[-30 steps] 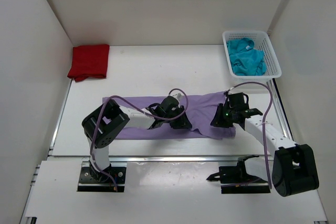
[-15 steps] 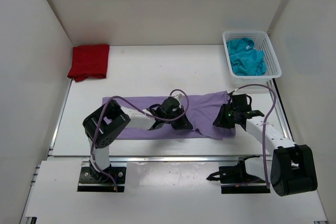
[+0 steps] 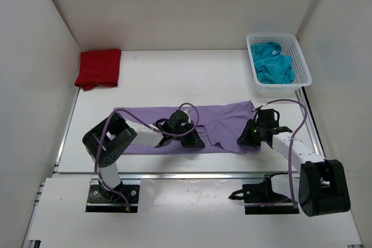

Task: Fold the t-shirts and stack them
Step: Fold the other side of the tshirt into a rectangle, then rotate the tshirt 90 degrees

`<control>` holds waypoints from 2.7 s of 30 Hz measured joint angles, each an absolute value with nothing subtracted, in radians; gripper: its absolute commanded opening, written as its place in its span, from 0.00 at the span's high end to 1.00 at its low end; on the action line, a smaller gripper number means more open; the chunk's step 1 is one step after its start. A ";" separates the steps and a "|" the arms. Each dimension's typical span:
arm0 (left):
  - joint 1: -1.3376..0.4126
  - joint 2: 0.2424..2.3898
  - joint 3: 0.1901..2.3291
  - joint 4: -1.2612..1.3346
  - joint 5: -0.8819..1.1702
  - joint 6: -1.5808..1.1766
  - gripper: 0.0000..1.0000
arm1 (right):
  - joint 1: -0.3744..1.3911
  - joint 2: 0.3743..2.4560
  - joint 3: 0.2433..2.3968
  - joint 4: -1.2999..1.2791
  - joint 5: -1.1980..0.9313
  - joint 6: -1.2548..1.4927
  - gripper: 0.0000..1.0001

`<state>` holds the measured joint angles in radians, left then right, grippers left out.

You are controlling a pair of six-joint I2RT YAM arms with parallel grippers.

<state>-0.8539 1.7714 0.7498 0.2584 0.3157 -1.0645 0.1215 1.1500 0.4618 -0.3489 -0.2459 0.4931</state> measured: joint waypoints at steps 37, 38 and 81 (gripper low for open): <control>-0.892 1.895 0.819 0.374 0.292 -1.199 0.99 | 0.124 1.109 0.409 -0.282 -0.270 0.509 0.83; -0.892 1.895 0.819 0.374 0.292 -1.198 1.00 | 0.123 1.109 0.408 -0.280 -0.270 0.511 0.82; -0.633 1.402 0.583 0.111 0.364 -0.818 0.61 | 0.238 1.658 0.856 -0.203 -0.220 0.519 0.94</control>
<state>-0.6327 1.4017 0.5835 0.1112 0.3641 -0.8185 0.2379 1.6585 0.8558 -0.2031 -0.2203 0.5186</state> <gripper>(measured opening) 0.379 0.066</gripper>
